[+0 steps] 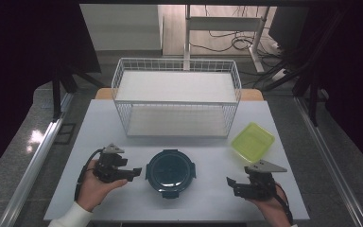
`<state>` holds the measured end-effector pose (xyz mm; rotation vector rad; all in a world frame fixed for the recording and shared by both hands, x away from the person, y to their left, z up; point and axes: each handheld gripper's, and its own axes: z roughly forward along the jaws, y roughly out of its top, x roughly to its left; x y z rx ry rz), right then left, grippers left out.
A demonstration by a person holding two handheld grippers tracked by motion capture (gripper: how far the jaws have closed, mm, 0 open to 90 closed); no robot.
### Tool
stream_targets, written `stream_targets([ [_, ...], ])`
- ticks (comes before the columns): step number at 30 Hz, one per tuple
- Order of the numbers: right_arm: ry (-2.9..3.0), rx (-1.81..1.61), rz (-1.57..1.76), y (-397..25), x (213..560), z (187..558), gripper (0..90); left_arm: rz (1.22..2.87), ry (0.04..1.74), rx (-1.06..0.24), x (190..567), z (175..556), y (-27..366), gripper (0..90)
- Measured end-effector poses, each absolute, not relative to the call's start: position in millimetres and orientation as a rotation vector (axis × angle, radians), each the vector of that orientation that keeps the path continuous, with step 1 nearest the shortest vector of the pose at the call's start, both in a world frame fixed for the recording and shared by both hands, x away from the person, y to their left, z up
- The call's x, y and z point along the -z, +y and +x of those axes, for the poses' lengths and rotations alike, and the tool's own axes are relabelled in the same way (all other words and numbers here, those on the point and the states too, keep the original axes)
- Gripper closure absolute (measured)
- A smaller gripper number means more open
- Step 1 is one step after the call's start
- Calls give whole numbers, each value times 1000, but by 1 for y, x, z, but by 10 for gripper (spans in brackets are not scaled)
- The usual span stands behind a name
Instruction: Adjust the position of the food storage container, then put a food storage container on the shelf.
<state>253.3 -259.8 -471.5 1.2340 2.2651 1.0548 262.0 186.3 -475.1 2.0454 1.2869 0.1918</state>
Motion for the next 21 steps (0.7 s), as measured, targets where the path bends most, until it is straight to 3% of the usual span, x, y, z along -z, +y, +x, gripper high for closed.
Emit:
stream_targets([
  [9, 2310, -1221, 1243, -249, 468, 254, 178, 2004, 1292, -179, 470, 259, 183, 193],
  [21, 2417, -1285, 1287, -218, 466, 266, 166, 1903, 1317, -21, 474, 265, 178, 126],
])
